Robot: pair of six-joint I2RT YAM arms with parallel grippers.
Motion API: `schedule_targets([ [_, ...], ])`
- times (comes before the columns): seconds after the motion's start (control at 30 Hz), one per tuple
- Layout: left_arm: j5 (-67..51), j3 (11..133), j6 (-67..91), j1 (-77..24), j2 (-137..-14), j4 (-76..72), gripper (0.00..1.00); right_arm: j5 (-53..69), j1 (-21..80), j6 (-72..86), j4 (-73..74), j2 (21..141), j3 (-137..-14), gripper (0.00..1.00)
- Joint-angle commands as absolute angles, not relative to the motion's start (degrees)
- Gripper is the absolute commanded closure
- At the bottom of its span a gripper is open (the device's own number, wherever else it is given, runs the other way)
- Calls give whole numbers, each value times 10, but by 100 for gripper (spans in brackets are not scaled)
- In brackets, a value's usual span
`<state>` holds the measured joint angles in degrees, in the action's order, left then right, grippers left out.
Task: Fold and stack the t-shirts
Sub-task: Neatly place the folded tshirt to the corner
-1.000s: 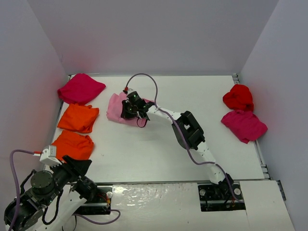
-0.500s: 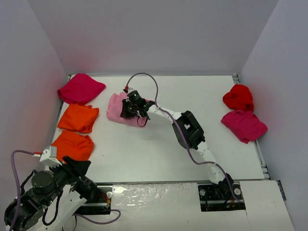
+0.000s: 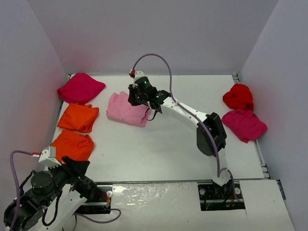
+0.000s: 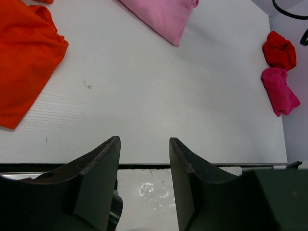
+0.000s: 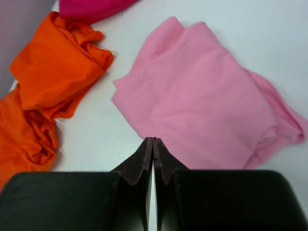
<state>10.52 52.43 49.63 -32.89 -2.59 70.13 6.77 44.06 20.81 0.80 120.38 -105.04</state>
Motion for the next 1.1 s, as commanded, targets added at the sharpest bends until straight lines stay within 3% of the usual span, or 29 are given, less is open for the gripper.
schedule_targets([
  [0.0, 105, 551, 483, -323, -48, 680, 58, 4, 427, 169, 27, 1165, -988, 100],
  [1.07, 113, 548, 481, -318, -67, 674, 58, 25, 412, 153, 25, 1248, -888, 100],
])
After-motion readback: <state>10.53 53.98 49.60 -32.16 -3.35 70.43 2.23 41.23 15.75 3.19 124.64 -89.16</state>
